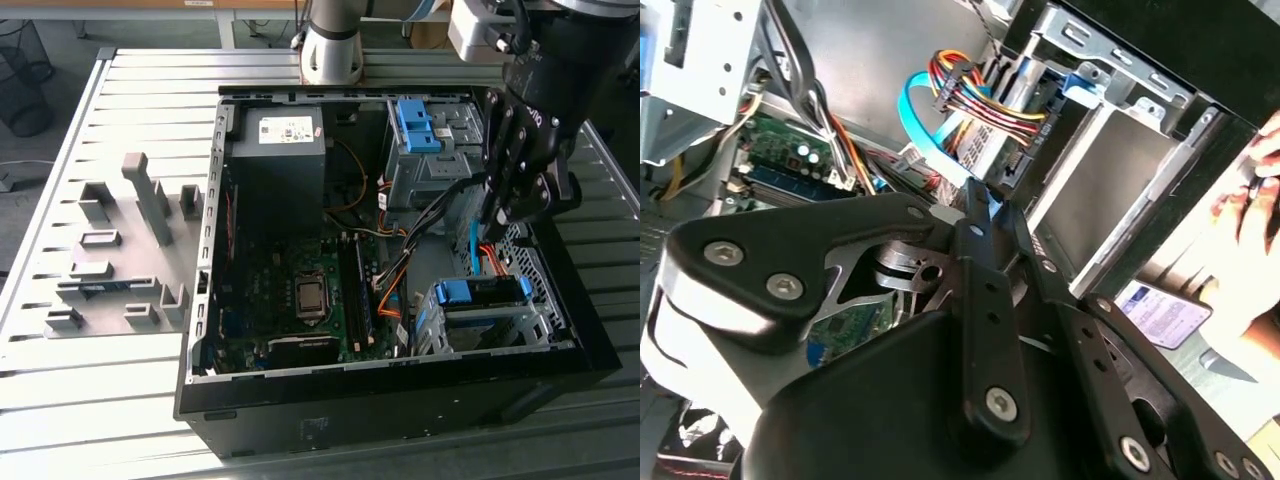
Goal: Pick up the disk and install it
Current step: 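Insert the second disk wire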
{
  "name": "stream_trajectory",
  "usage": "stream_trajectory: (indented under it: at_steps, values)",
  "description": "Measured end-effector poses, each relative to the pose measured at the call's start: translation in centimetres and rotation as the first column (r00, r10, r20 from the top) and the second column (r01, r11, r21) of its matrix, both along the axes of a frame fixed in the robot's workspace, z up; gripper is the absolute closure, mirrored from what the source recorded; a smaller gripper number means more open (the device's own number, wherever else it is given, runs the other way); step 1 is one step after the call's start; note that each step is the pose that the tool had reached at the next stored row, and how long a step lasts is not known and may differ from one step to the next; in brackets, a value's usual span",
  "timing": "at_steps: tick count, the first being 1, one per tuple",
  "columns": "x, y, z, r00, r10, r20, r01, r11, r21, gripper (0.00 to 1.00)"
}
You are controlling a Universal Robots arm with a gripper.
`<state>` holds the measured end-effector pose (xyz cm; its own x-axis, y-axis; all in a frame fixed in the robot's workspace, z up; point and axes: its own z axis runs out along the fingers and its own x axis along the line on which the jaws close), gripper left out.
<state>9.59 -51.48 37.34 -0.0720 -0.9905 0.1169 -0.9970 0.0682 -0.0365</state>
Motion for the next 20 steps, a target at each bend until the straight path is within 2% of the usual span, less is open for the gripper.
stream_trajectory:
  at_steps: [2,3,4,7,8,10,14,15,17,20]
  values:
    - [0.01,0.00,-0.15,1.0000,-0.001,0.0002,0.001,0.9999,-0.0119,0.78]
    - [0.01,0.00,-0.20,1.0000,-0.001,0.0003,0.001,0.9998,-0.0182,0.84]
    - [0.02,0.00,-0.26,1.0000,-0.001,0.0004,0.001,0.9998,-0.0223,0.84]
    - [0.00,-0.09,-0.50,1.0000,-0.001,0.0006,0.001,0.9997,-0.0263,0.84]
    - [0.00,-0.26,-0.63,1.0000,-0.001,0.0007,0.001,0.9997,-0.0263,0.84]
    - [0.01,-0.71,-0.83,1.0000,-0.001,0.0008,0.001,0.9998,-0.0188,0.84]
    - [0.01,-1.22,-0.99,1.0000,-0.001,0.0007,0.001,0.9997,0.0259,0.84]
    - [0.01,-1.37,-1.04,1.0000,-0.001,0.0012,0.001,0.9995,0.0327,0.84]
    - [0.01,-1.82,-1.21,1.0000,-0.001,0.0025,0.001,0.9993,0.0385,0.84]
    - [-0.01,-2.47,-1.44,1.0000,0.001,0.0080,-0.001,0.9992,0.0404,0.84]
